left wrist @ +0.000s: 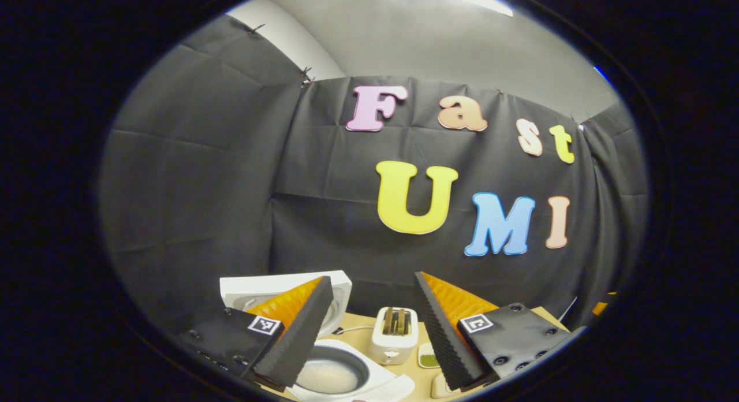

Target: Close the left gripper, press the button to open the rice cooker; take a wooden spoon from the chopstick holder with the right hand, scoop a spoonful of rice and pour it into the rice cooker, then put the wooden spoon back into the chopstick holder.

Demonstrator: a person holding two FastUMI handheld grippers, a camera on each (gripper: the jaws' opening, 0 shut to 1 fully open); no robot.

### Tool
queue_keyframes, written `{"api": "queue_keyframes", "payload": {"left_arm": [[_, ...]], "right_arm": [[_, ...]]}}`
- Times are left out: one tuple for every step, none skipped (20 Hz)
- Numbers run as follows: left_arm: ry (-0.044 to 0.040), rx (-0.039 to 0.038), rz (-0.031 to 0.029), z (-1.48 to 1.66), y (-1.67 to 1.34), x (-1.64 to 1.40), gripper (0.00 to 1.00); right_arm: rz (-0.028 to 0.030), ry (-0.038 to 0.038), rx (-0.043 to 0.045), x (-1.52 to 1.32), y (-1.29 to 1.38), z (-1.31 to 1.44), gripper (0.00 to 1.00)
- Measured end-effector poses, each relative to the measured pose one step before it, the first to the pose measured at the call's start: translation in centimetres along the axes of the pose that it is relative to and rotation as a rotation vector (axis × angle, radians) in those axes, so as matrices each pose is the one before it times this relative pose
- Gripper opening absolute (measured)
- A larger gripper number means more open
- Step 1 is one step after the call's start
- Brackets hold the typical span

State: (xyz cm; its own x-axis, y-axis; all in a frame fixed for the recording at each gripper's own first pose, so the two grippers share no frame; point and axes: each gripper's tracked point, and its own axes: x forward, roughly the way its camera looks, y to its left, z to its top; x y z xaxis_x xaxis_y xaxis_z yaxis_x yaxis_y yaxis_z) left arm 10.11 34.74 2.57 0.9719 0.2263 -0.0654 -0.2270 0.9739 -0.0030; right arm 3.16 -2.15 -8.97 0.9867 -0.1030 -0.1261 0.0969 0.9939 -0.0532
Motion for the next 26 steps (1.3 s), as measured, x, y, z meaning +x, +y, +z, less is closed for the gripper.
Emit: {"api": "queue_keyframes", "payload": {"left_arm": [[-0.00450, 0.00250, 0.03209, 0.137, 1.440, 1.420, 0.97], [0.00168, -0.00030, 0.02493, -0.282, 0.974, 1.244, 0.97], [0.00593, 0.00060, 0.01761, -0.362, 0.688, 1.252, 0.97], [0.00818, 0.00650, 0.01374, -0.333, 0.758, 1.245, 0.97], [0.00451, 0.01352, 0.01529, -0.127, 0.872, 1.361, 0.97], [0.00547, 0.01380, 0.01411, -0.082, 0.870, 1.182, 0.96], [0.01292, 0.00674, 0.01555, -0.123, 0.826, 1.172, 0.97], [0.00697, -0.00308, 0.00488, -0.290, 0.417, 1.324, 0.97], [0.01474, -0.01194, -0.00275, -0.252, 0.382, 1.165, 0.98], [0.01332, -0.01354, 0.00430, -0.220, 0.507, 1.142, 0.97], [0.00875, -0.01054, 0.01779, -0.250, 0.837, 1.167, 0.97], [0.00416, -0.00317, 0.02013, -0.172, 0.712, 1.098, 0.97], [0.01381, 0.00222, 0.02473, -0.563, 0.768, 1.028, 0.96], [0.02037, 0.00372, 0.02153, -0.487, 0.729, 0.891, 0.97], [0.02536, 0.00403, 0.01494, -0.706, 0.527, 0.827, 0.96], [0.02634, 0.00489, 0.00952, -0.721, 0.310, 0.727, 0.96], [0.02130, 0.00941, 0.01261, -0.645, 0.249, 0.568, 0.96], [0.02764, 0.00191, 0.00334, -0.904, 0.029, 0.506, 0.96], [-0.01486, 0.02113, 0.02768, 0.198, 0.267, 0.097, 0.97], [0.01081, -0.00769, 0.00066, -0.227, -0.072, 0.030, 0.99], [-0.00299, -0.00627, 0.00643, 0.249, -0.175, -0.389, 0.97], [0.01368, -0.00864, 0.00066, -0.557, -0.019, 0.067, 0.96], [0.00409, -0.00366, -0.00176, -0.072, -0.015, -0.154, 0.95], [-0.00148, -0.00066, -0.00248, 0.047, -0.241, -0.411, 0.96], [-0.00207, 0.00802, -0.00536, -0.305, -0.268, -0.739, 0.97], [-0.00705, 0.00480, -0.00269, -0.314, -0.372, -0.856, 0.96]], "right_arm": [[0.00297, 0.00382, -0.00422, 0.149, 0.299, -0.134, 0.99], [-0.00501, 0.00850, -0.00628, 0.180, -0.126, -0.384, 0.99], [-0.00447, 0.00972, -0.00138, 0.196, -0.004, -0.247, 0.99], [-0.00331, 0.00573, 0.00358, 0.241, 0.168, -0.172, 0.99], [-0.00303, 0.00708, 0.00233, 0.168, 0.077, -0.204, 0.99], [-0.00548, 0.00878, -0.00023, 0.096, -0.063, -0.270, 0.99], [-0.00380, 0.00765, -0.00023, 0.174, 0.021, -0.195, 0.99], [-0.00404, 0.00509, 0.00042, 0.221, -0.067, -0.249, 0.99], [-0.00412, 0.00468, -0.00016, 0.077, 0.038, -0.117, 0.99], [-0.00320, 0.00716, 0.00112, 0.154, -0.006, -0.287, 0.99], [-0.00009, 0.00334, 0.00195, 0.034, 0.069, -0.036, 0.99], [-0.00374, 0.00275, -0.00020, 0.090, -0.082, -0.079, 0.99], [-0.00241, 0.00087, -0.00077, 0.092, -0.082, 0.027, 0.99], [-0.00192, 0.00108, -0.00070, 0.091, -0.058, 0.015, 0.99], [-0.00309, 0.00054, -0.00181, 0.055, -0.072, 0.118, 0.99], [-0.00092, -0.00187, -0.00064, 0.146, -0.126, 0.093, 0.99], [-0.00295, -0.00059, -0.00022, 0.175, -0.147, 0.140, 0.99], [-0.00180, 0.00196, 0.00048, 0.179, -0.103, 0.045, 0.99], [-0.00030, 0.00293, -0.00048, 0.100, -0.030, 0.060, 0.99], [0.00108, 0.00122, -0.00008, 0.172, -0.077, 0.032, 0.99], [0.00340, -0.00019, 0.00495, 0.135, 0.015, 0.150, 0.99], [0.00497, -0.00095, 0.00875, 0.206, 0.073, 0.065, 0.99], [0.00373, -0.00037, 0.00718, 0.133, 0.134, -0.011, 0.99], [0.00483, -0.00179, 0.00608, 0.027, 0.166, 0.152, 0.99], [0.00801, -0.00600, 0.00391, 0.108, 0.261, 0.201, 0.99], [0.00809, -0.00596, -0.00125, 0.020, 0.256, 0.269, 0.99]]}}
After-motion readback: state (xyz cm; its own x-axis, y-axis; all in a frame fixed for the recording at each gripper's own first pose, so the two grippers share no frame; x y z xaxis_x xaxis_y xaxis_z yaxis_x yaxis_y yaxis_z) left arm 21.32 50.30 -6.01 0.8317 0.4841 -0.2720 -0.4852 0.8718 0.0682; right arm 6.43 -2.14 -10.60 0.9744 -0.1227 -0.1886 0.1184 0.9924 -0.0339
